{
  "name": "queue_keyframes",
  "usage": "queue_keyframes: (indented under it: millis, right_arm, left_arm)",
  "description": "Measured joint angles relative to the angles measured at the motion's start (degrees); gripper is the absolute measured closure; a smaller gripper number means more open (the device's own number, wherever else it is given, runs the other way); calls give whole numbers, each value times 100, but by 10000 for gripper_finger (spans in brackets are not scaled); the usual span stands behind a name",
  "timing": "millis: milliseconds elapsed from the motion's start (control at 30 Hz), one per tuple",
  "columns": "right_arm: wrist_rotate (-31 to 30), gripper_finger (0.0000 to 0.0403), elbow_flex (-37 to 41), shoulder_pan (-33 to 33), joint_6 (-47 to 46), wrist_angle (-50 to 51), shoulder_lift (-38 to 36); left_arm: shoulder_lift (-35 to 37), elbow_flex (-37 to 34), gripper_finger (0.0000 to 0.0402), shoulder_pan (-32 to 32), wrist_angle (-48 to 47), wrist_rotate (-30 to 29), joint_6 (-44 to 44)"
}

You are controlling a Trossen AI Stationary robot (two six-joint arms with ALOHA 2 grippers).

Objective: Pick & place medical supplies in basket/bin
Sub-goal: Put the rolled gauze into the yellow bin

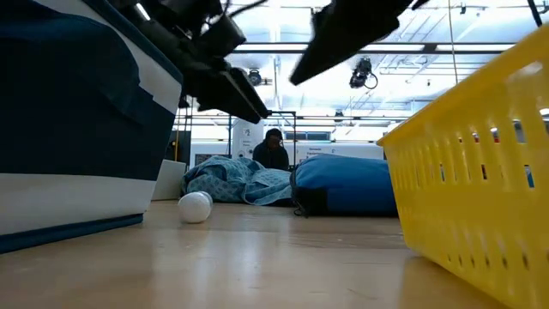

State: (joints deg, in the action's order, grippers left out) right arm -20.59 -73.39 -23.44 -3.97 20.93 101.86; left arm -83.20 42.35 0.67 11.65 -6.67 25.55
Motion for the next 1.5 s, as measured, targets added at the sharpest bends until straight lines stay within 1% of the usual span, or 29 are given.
queue_keyframes:
  millis: [67, 200, 300, 400, 500, 600, 667, 733, 900, 1000, 1067, 1133, 1233, 1367, 1433, 1500]
  right_arm:
    - [475, 167, 392, 143, 107, -832, 2]
    - [668, 167, 965, 444, 204, -1877, 4]
    - [884, 167, 1250, 638, 320, -2463, 61]
    - [928, 167, 1388, 807, 383, -2617, 72]
    - [875, 167, 1396, 901, 357, -2258, -23]
    - [466, 169, 1388, 830, 273, -1931, -186]
    - [36, 175, 1389, 715, 228, -1589, -301]
    - [-402, 184, 1390, 592, 139, -1201, -455]
    - [-1446, 212, 1390, 250, -261, -335, -944]
    - [-1781, 229, 1390, 107, -543, 216, -1188]
    - [-1861, 237, 1390, 65, -708, 498, -1282]
    - [-1912, 243, 1390, 61, -842, 758, -1320]
    - [-1933, 246, 1390, 63, -941, 970, -1329]
    - [-1929, 247, 1390, 63, -968, 1163, -1328]
    - [-1927, 247, 1390, 63, -927, 1221, -1327]
    - [-1925, 247, 1390, 50, -901, 1229, -1327]
  left_arm:
    - [0, 0, 146, 101, 91, -14, -52]
    - [0, 0, 146, 243, 326, 98, -48]
    - [0, 0, 146, 367, 595, 277, -52]
    - [0, 0, 147, 473, 759, 631, -95]
    - [2, 0, 152, 545, 528, 849, -137]
    - [2, -2, 167, 572, 170, 984, -155]
    - [2, -2, 188, 538, 55, 1050, -224]
    - [2, -2, 216, 454, -73, 1136, -273]
    - [2, -2, 305, 176, -115, 1158, -414]
    - [2, 10, 357, -3, -98, 1180, -466]
    - [2, 69, 387, -108, -177, 1307, -540]
    - [-45, 172, 395, -214, -280, 1401, -545]
    - [-141, 348, 397, -345, -824, 1575, -346]
    - [-414, 668, 398, -521, -1462, 1703, 269]
    - [-583, 863, 398, -574, -1795, 1671, 549]
    - [-779, 1082, 398, -622, -2141, 1455, 802]
